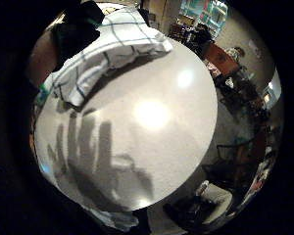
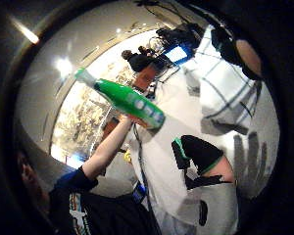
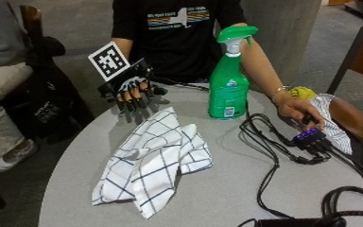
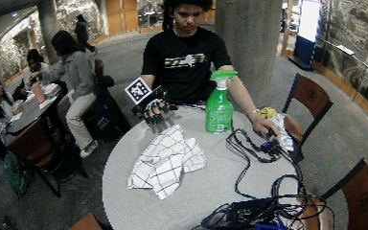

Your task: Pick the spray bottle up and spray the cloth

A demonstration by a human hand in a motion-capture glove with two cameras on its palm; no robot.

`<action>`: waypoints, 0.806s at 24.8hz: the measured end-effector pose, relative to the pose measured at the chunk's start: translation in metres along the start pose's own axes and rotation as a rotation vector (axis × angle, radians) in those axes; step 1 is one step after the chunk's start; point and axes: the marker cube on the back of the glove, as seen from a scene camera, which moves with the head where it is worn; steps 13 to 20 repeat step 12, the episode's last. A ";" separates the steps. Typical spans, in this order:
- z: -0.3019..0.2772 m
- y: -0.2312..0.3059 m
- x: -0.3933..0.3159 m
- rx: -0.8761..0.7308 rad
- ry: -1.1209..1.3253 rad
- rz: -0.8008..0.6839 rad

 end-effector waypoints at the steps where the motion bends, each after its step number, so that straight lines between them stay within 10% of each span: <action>1: 0.002 0.002 0.005 -0.007 0.017 0.013; 20: 0.011 0.019 0.021 -0.103 0.078 0.073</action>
